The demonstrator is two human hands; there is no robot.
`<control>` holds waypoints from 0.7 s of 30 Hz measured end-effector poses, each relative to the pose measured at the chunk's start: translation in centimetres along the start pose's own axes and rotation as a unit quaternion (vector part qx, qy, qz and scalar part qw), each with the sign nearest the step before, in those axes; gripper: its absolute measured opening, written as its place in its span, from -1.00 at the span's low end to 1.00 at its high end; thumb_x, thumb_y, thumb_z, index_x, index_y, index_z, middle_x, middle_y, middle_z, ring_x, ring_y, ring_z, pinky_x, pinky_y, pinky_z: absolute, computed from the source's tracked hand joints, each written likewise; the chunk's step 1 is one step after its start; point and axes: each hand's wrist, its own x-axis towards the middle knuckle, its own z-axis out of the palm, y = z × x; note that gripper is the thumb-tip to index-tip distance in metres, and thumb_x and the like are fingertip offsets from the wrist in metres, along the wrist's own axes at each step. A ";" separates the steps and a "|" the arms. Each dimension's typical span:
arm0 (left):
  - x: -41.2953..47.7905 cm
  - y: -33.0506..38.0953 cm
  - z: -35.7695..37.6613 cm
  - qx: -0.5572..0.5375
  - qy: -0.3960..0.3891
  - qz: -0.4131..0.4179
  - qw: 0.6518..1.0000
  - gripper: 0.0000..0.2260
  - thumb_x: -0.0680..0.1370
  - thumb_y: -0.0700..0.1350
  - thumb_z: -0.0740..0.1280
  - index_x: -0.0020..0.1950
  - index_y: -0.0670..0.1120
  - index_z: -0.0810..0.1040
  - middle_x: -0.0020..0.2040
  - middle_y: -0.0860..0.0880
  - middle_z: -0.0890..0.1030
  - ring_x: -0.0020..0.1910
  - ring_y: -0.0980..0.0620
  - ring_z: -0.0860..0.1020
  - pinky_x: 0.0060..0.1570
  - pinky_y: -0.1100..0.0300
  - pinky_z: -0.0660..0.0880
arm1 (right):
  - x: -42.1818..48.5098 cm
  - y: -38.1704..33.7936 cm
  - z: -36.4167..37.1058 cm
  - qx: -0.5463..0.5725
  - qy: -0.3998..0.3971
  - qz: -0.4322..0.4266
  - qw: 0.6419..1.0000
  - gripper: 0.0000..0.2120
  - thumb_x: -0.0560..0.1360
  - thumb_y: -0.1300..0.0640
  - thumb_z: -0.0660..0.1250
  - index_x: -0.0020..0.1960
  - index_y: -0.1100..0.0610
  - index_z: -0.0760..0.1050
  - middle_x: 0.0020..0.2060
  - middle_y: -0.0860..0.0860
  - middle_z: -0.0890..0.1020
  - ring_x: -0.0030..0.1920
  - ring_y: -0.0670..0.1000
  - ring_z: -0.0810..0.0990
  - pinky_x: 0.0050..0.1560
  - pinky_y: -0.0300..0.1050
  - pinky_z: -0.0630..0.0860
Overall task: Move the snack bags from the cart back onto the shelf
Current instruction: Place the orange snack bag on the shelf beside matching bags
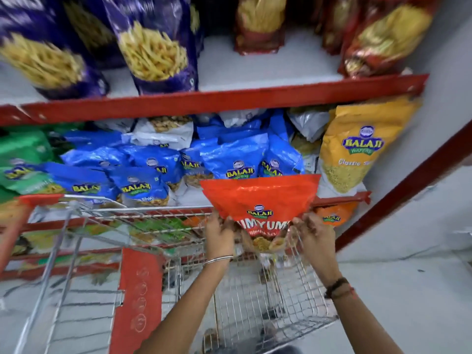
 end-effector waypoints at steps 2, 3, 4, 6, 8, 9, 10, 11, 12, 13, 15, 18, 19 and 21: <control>0.2 4.2 0.0 -0.018 0.022 0.040 0.999 -0.78 0.47 -0.19 0.25 0.09 -0.02 0.51 0.06 -0.13 0.61 0.09 -0.22 0.57 0.18 -0.18 0.49 | 1.1 -3.7 -0.9 0.049 0.012 -0.043 0.998 -0.70 0.48 0.23 0.32 -0.36 -0.05 0.41 -0.49 -0.14 0.53 -0.43 -0.22 0.46 -0.36 -0.35 0.36; 0.2 6.5 0.0 -0.030 0.025 0.059 0.997 -0.79 0.47 -0.17 0.25 0.07 0.04 0.52 0.06 -0.11 0.62 0.08 -0.20 0.58 0.16 -0.18 0.51 | 1.8 -5.5 -1.4 0.066 0.011 -0.064 0.996 -0.74 0.49 0.21 0.31 -0.33 -0.04 0.44 -0.46 -0.15 0.56 -0.40 -0.21 0.49 -0.32 -0.32 0.41; 0.2 8.7 0.0 -0.049 0.020 0.079 0.996 -0.80 0.48 -0.15 0.25 0.04 0.11 0.52 0.06 -0.10 0.63 0.07 -0.19 0.59 0.13 -0.20 0.53 | 2.7 -7.3 -1.9 0.083 0.013 -0.087 0.993 -0.79 0.49 0.18 0.31 -0.29 -0.03 0.48 -0.39 -0.14 0.60 -0.34 -0.18 0.53 -0.26 -0.28 0.46; 0.5 13.0 0.2 -0.094 0.004 0.108 0.990 -0.80 0.52 -0.18 0.23 -0.03 0.13 0.51 0.02 -0.09 0.64 0.05 -0.21 0.61 0.05 -0.15 0.58 | 4.5 -10.9 -2.9 0.104 0.025 -0.137 0.985 -0.83 0.50 0.15 0.32 -0.24 -0.06 0.52 -0.31 -0.11 0.62 -0.27 -0.14 0.56 -0.21 -0.22 0.48; 0.8 16.8 0.6 -0.157 -0.012 0.136 0.978 -0.80 0.55 -0.25 0.19 -0.04 0.06 0.47 -0.07 -0.02 0.62 -0.05 -0.14 0.63 -0.11 0.07 0.65 | 6.4 -14.5 -3.9 0.118 0.052 -0.186 0.974 -0.84 0.47 0.14 0.34 -0.24 -0.08 0.53 -0.36 -0.15 0.64 -0.30 -0.14 0.57 -0.22 -0.18 0.51; 0.8 18.8 0.8 -0.181 -0.021 0.153 0.971 -0.83 0.55 -0.26 0.18 -0.03 0.00 0.45 -0.10 0.01 0.61 -0.10 -0.07 0.63 -0.17 0.17 0.64 | 7.3 -16.4 -4.3 0.133 0.064 -0.204 0.968 -0.81 0.46 0.16 0.34 -0.26 -0.10 0.53 -0.40 -0.21 0.64 -0.33 -0.17 0.57 -0.25 -0.22 0.52; 1.0 20.7 1.1 -0.195 -0.030 0.172 0.965 -0.85 0.56 -0.26 0.17 -0.03 -0.02 0.43 -0.12 0.01 0.59 -0.14 -0.01 0.62 -0.19 0.21 0.64 | 8.3 -18.2 -4.7 0.146 0.076 -0.221 0.961 -0.76 0.46 0.19 0.34 -0.29 -0.12 0.52 -0.43 -0.27 0.62 -0.37 -0.21 0.55 -0.27 -0.29 0.51; 1.3 22.4 1.4 -0.207 -0.036 0.191 0.959 -0.86 0.56 -0.27 0.16 -0.05 -0.03 0.41 -0.13 0.01 0.58 -0.17 0.02 0.61 -0.20 0.22 0.63 | 9.4 -19.8 -5.1 0.156 0.084 -0.239 0.955 -0.73 0.46 0.21 0.34 -0.30 -0.13 0.52 -0.44 -0.31 0.61 -0.38 -0.23 0.53 -0.27 -0.31 0.50; 1.8 23.9 1.7 -0.217 -0.037 0.209 0.953 -0.84 0.56 -0.27 0.15 -0.09 -0.01 0.40 -0.14 -0.01 0.56 -0.19 0.03 0.60 -0.20 0.22 0.62 | 10.4 -21.3 -5.4 0.170 0.088 -0.252 0.949 -0.74 0.46 0.19 0.34 -0.28 -0.15 0.54 -0.42 -0.30 0.61 -0.34 -0.23 0.53 -0.22 -0.24 0.54; 2.5 25.4 2.1 -0.225 -0.035 0.224 0.948 -0.82 0.56 -0.26 0.15 -0.14 0.00 0.38 -0.15 -0.03 0.54 -0.20 0.02 0.59 -0.20 0.22 0.62 | 11.4 -22.6 -5.6 0.184 0.093 -0.266 0.942 -0.78 0.45 0.16 0.34 -0.24 -0.16 0.56 -0.38 -0.27 0.63 -0.28 -0.18 0.56 -0.14 -0.12 0.59; 4.3 27.7 3.0 -0.236 -0.024 0.256 0.937 -0.80 0.56 -0.26 0.15 -0.17 0.02 0.37 -0.17 -0.02 0.52 -0.20 0.04 0.57 -0.19 0.26 0.62 | 13.8 -24.6 -5.5 0.202 0.107 -0.291 0.929 -0.83 0.45 0.13 0.34 -0.19 -0.14 0.57 -0.27 -0.19 0.66 -0.16 -0.02 0.61 -0.03 0.10 0.61; 8.1 29.4 4.7 -0.258 -0.018 0.288 0.922 -0.80 0.56 -0.28 0.16 -0.17 0.01 0.36 -0.19 0.00 0.50 -0.10 0.00 0.52 -0.13 0.25 0.60 | 17.5 -25.8 -4.5 0.231 0.127 -0.296 0.918 -0.76 0.46 0.14 0.33 -0.19 -0.22 0.56 -0.27 -0.28 0.65 -0.12 -0.05 0.57 0.04 0.14 0.56; 9.6 29.6 5.3 -0.263 -0.016 0.292 0.919 -0.79 0.55 -0.28 0.16 -0.18 0.01 0.34 -0.19 0.00 0.49 -0.06 -0.02 0.49 -0.12 0.24 0.60 | 18.8 -25.7 -3.9 0.234 0.134 -0.293 0.917 -0.75 0.46 0.13 0.33 -0.19 -0.25 0.55 -0.27 -0.29 0.64 -0.12 -0.07 0.56 0.05 0.14 0.55; 12.5 29.4 6.4 -0.261 -0.010 0.289 0.921 -0.76 0.55 -0.29 0.15 -0.20 0.02 0.32 -0.18 0.01 0.47 -0.03 -0.03 0.46 -0.09 0.23 0.60 | 21.6 -25.0 -2.7 0.239 0.142 -0.276 0.920 -0.76 0.47 0.12 0.33 -0.19 -0.25 0.54 -0.21 -0.23 0.61 -0.10 -0.07 0.54 0.08 0.17 0.54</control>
